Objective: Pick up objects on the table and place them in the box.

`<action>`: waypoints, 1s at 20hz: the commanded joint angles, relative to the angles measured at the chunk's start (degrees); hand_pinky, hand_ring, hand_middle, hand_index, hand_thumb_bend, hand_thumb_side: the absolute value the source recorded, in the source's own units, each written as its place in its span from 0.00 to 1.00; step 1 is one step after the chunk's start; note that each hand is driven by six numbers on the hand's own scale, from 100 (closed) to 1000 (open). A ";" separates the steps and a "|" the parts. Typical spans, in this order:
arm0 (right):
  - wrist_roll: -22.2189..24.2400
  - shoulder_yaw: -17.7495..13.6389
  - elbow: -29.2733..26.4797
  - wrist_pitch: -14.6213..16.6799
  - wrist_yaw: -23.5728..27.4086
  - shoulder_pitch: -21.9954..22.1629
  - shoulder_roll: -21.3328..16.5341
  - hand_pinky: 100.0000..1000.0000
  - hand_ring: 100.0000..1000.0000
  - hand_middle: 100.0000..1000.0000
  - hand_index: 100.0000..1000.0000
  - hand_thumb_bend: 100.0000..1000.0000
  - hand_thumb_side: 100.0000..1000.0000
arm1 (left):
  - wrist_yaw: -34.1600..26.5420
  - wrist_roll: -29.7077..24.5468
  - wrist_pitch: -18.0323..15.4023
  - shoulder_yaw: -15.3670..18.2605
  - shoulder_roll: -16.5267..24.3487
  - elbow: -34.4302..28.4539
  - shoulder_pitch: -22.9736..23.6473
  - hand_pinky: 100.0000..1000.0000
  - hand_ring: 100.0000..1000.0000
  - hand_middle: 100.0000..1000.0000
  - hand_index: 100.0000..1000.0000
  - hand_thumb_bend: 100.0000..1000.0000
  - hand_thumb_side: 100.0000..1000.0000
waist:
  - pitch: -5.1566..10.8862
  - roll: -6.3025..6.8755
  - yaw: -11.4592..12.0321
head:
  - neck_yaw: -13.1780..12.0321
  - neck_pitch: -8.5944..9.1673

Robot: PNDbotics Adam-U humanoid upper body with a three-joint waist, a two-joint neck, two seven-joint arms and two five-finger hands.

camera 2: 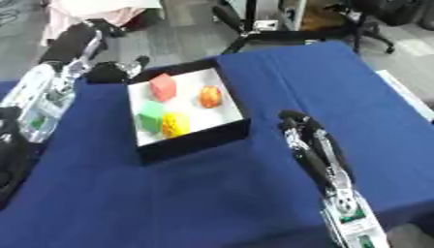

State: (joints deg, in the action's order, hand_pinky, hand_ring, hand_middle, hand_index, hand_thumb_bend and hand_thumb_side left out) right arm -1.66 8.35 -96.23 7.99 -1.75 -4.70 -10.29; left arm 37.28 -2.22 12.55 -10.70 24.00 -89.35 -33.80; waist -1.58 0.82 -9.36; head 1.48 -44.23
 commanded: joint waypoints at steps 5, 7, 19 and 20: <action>-0.78 -0.83 -0.53 -0.04 0.02 -0.30 -0.77 0.78 0.75 0.73 0.78 0.00 0.65 | -18.84 14.45 1.99 10.89 -0.79 -15.66 17.52 0.63 0.51 0.57 0.70 0.25 0.80 | -0.05 -0.06 1.20 | -0.68 0.11; -0.96 -0.93 -0.51 -0.09 0.05 -0.33 -0.73 0.78 0.75 0.73 0.78 0.00 0.65 | -20.60 17.92 1.96 12.12 -4.11 -15.84 20.77 0.63 0.50 0.56 0.69 0.23 0.82 | -0.26 -0.27 1.47 | -1.44 0.11; -1.60 -1.01 -0.64 -0.36 0.46 -0.45 -0.51 0.77 0.74 0.73 0.78 0.00 0.66 | -23.99 24.94 -0.24 11.89 -11.60 -12.76 25.38 0.61 0.45 0.49 0.64 0.22 0.82 | -1.03 -0.96 1.85 | -6.81 0.11; -1.66 -0.99 -0.70 -0.34 0.56 -0.48 -0.51 0.77 0.74 0.73 0.78 0.00 0.66 | -23.76 25.80 -0.47 11.95 -11.40 -13.17 25.24 0.60 0.44 0.48 0.64 0.23 0.81 | -1.05 -0.98 1.82 | -6.70 0.11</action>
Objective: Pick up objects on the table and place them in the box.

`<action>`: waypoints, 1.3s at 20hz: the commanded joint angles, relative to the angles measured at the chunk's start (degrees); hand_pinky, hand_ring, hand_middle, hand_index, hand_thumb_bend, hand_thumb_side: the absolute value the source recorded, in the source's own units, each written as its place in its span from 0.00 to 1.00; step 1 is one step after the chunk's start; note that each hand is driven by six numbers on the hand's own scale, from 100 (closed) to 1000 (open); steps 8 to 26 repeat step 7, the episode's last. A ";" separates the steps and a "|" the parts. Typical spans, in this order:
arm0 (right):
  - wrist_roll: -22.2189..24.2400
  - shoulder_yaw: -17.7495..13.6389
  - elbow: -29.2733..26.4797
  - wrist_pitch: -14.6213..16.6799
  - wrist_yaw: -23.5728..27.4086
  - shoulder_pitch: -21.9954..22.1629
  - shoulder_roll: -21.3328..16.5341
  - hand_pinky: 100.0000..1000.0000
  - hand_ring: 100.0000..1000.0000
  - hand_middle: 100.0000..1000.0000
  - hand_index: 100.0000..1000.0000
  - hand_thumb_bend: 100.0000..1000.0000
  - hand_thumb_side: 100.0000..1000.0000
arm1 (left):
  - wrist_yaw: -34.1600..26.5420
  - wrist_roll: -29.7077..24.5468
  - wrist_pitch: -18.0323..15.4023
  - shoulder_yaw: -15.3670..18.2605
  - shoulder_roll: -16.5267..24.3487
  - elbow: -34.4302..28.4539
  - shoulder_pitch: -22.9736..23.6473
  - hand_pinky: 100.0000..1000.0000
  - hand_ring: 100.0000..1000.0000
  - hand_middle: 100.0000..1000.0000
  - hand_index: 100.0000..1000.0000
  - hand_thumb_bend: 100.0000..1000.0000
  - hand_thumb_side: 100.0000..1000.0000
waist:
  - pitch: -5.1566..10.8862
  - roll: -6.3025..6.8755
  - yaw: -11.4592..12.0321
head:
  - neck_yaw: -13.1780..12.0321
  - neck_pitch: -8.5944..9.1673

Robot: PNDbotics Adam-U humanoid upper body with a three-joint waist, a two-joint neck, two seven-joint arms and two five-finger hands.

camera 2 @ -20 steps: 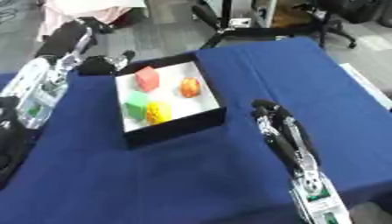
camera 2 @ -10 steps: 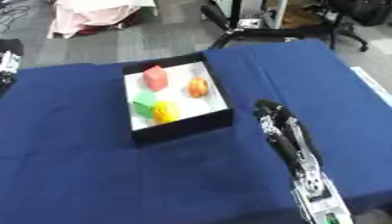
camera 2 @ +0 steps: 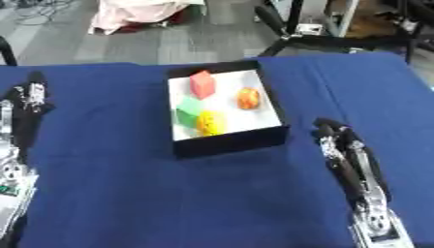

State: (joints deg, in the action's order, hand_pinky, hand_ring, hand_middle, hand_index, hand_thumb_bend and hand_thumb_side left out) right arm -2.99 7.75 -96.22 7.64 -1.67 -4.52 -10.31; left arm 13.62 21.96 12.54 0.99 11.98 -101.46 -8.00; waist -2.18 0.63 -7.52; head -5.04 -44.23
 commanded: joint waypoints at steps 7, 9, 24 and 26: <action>-1.11 -0.64 -0.53 -0.32 0.73 -0.05 -0.79 0.77 0.74 0.73 0.77 0.00 0.67 | 11.53 12.63 -3.90 4.20 7.49 -12.46 -11.88 0.57 0.42 0.47 0.61 0.50 0.52 | 0.04 -0.61 0.63 | 0.61 0.11; -1.11 -0.64 -0.53 -0.32 0.73 -0.05 -0.79 0.77 0.74 0.73 0.77 0.00 0.67 | 11.53 12.63 -3.90 4.20 7.49 -12.46 -11.88 0.57 0.42 0.47 0.61 0.50 0.52 | 0.04 -0.61 0.63 | 0.61 0.11; -1.11 -0.64 -0.53 -0.32 0.73 -0.05 -0.79 0.77 0.74 0.73 0.77 0.00 0.67 | 11.53 12.63 -3.90 4.20 7.49 -12.46 -11.88 0.57 0.42 0.47 0.61 0.50 0.52 | 0.04 -0.61 0.63 | 0.61 0.11; -1.11 -0.64 -0.53 -0.32 0.73 -0.05 -0.79 0.77 0.74 0.73 0.77 0.00 0.67 | 11.53 12.63 -3.90 4.20 7.49 -12.46 -11.88 0.57 0.42 0.47 0.61 0.50 0.52 | 0.04 -0.61 0.63 | 0.61 0.11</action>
